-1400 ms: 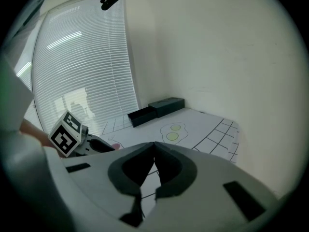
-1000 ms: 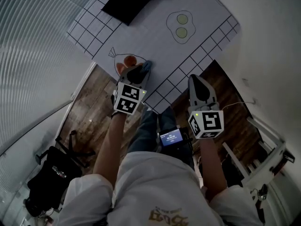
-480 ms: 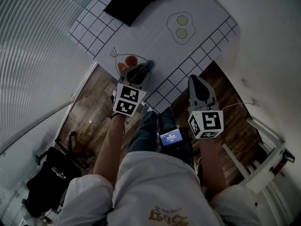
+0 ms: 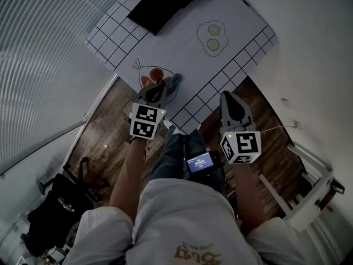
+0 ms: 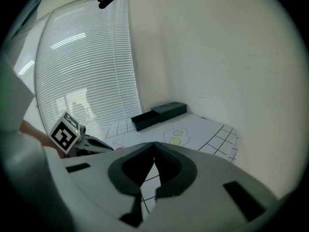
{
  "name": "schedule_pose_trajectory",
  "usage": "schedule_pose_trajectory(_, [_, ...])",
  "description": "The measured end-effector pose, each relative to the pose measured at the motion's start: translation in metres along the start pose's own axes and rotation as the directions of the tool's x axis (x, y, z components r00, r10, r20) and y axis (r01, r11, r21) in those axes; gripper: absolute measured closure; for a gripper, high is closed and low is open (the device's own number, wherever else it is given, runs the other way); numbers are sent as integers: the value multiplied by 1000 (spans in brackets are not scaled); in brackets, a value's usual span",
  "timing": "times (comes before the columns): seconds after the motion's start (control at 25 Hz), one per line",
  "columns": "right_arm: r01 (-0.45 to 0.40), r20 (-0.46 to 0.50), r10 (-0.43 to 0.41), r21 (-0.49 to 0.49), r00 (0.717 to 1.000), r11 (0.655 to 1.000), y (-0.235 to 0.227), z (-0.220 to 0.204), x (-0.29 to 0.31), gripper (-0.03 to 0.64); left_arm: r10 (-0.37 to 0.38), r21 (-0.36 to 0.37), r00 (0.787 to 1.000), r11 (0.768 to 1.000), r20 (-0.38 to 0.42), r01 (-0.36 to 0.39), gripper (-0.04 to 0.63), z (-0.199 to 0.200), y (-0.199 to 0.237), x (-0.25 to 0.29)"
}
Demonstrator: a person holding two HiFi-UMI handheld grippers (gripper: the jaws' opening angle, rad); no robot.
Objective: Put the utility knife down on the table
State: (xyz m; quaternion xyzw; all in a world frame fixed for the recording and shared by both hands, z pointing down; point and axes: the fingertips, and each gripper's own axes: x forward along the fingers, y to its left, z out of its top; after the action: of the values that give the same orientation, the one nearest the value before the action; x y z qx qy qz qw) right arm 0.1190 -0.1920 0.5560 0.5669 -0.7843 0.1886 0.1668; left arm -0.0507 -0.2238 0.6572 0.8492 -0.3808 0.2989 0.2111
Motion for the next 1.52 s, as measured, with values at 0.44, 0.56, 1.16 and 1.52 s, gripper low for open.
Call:
schedule_pose_trajectory(0.44, [-31, 37, 32, -36, 999, 999, 15, 25, -9, 609, 80, -37, 980, 996, 183, -75, 588, 41, 5, -59])
schedule_pose_trajectory(0.56, [-32, 54, 34, -37, 998, 999, 18, 31, -13, 609, 125, -35, 957, 992, 262, -120, 588, 59, 6, -81])
schedule_pose_trajectory(1.16, [-73, 166, 86, -82, 982, 994, 32, 83, -43, 609, 226, -122, 815, 974, 534, -191, 588, 118, -2, -192])
schedule_pose_trajectory(1.52, [-90, 265, 111, -92, 958, 992, 47, 125, -61, 609, 256, -92, 752, 963, 607, -254, 588, 141, -7, -232])
